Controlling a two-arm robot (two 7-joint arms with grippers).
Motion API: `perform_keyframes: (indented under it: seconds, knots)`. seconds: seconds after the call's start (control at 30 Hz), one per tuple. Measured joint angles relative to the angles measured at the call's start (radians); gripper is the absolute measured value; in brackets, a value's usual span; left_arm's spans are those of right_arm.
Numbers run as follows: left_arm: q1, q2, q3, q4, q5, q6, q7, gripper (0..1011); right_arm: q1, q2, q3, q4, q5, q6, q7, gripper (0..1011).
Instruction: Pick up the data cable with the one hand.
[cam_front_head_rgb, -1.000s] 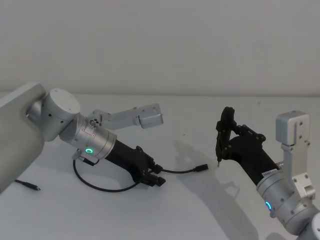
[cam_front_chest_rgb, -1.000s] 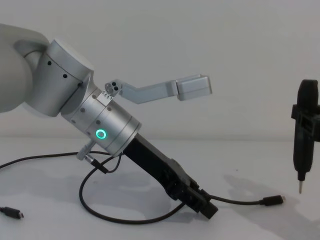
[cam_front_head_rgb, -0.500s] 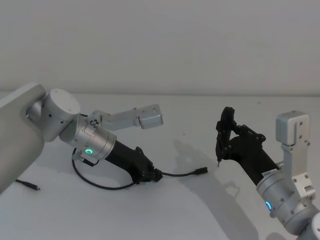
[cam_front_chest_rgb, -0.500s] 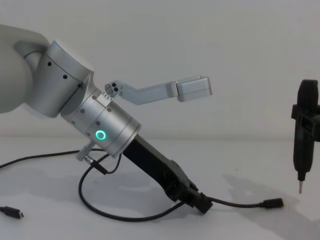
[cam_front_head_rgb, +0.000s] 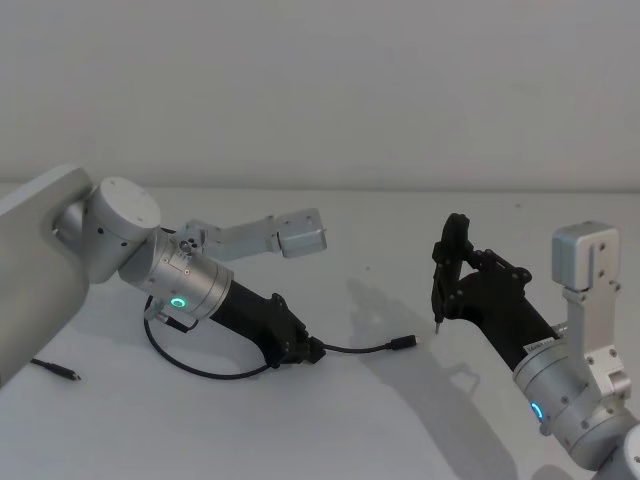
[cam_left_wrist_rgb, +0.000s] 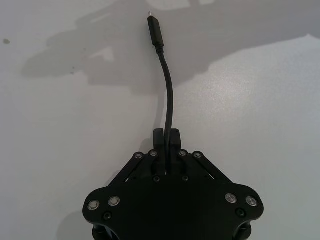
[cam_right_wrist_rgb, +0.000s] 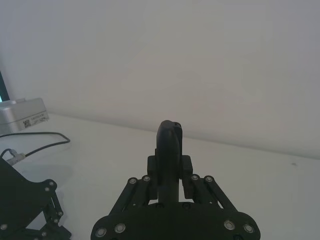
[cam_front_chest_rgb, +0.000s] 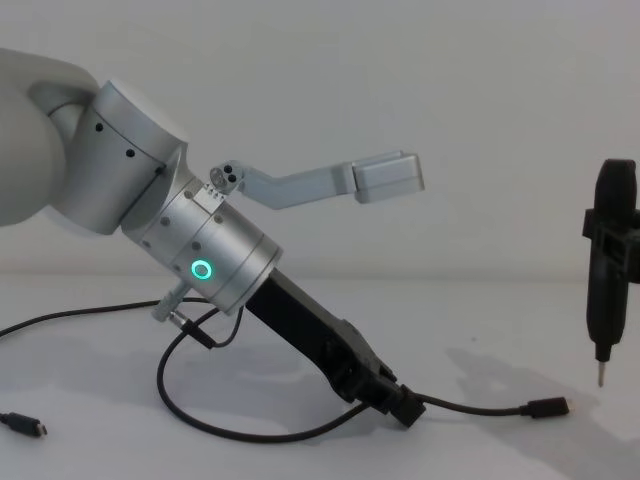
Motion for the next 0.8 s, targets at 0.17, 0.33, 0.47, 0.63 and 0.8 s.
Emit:
perform_keyframes:
  seconds: [0.17, 0.33, 0.47, 0.63, 0.8]
  knots:
    - [-0.004, -0.002, 0.007, 0.001, 0.003, -0.016, 0.002, 51, 0.002, -0.003, 0.005, -0.005, 0.003, -0.005, 0.004, 275]
    - [-0.013, -0.003, 0.012, -0.006, 0.006, -0.034, 0.002, 52, 0.012, -0.007, 0.015, -0.019, 0.015, -0.013, 0.016, 275]
    - [-0.018, -0.001, 0.014, -0.017, 0.007, -0.042, 0.002, 51, 0.021, -0.01, 0.021, -0.027, 0.022, -0.016, 0.024, 274]
    - [-0.022, 0.011, 0.013, -0.047, 0.005, -0.048, 0.001, 51, 0.035, -0.017, 0.027, -0.034, 0.031, -0.016, 0.032, 275]
    - [-0.022, 0.028, 0.008, -0.08, -0.001, -0.047, 0.01, 51, 0.043, -0.022, 0.03, -0.036, 0.033, -0.014, 0.036, 274]
